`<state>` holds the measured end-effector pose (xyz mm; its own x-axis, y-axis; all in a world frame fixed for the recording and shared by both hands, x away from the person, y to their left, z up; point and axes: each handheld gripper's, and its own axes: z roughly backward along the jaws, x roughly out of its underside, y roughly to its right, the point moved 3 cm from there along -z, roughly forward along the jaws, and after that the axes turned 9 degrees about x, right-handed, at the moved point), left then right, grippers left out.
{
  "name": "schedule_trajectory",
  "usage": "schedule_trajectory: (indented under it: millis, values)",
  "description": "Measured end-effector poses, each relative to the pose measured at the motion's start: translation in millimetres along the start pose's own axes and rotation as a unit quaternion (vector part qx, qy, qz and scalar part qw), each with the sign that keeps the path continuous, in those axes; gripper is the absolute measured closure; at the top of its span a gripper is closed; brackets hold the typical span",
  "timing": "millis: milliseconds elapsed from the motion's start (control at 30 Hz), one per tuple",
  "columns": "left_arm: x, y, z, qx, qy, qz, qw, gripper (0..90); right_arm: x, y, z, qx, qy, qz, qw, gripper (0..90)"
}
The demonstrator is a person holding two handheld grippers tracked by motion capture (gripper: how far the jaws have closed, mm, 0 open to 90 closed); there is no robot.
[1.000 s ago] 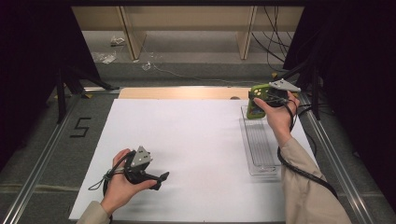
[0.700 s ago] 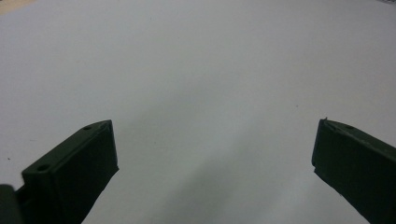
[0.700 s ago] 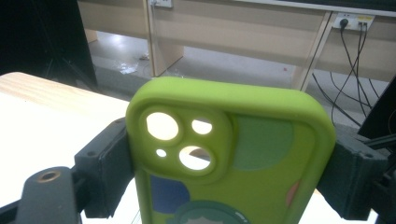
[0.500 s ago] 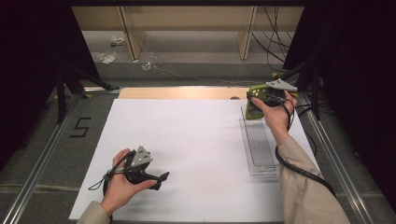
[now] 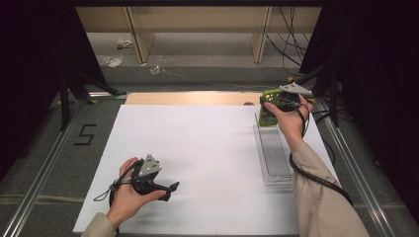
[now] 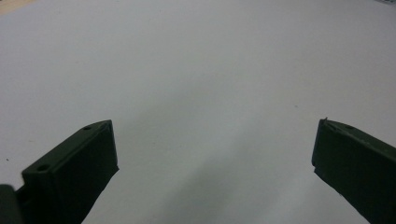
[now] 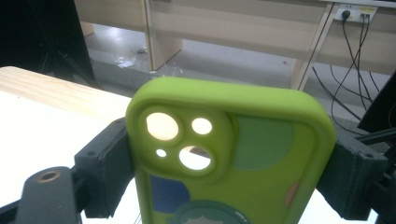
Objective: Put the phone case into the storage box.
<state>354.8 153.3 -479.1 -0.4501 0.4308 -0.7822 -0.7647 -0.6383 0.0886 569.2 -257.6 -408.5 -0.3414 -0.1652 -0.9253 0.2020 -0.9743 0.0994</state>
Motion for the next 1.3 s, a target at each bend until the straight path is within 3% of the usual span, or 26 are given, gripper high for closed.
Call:
schedule_trajectory:
  millis: [1300]
  values:
    - [0.1, -0.1, -0.3, 0.001, 0.0, 0.0, 1.0, 0.0, 1.6, -0.8, -12.0, 0.008, -0.02, -0.001, 0.9998, 16.8]
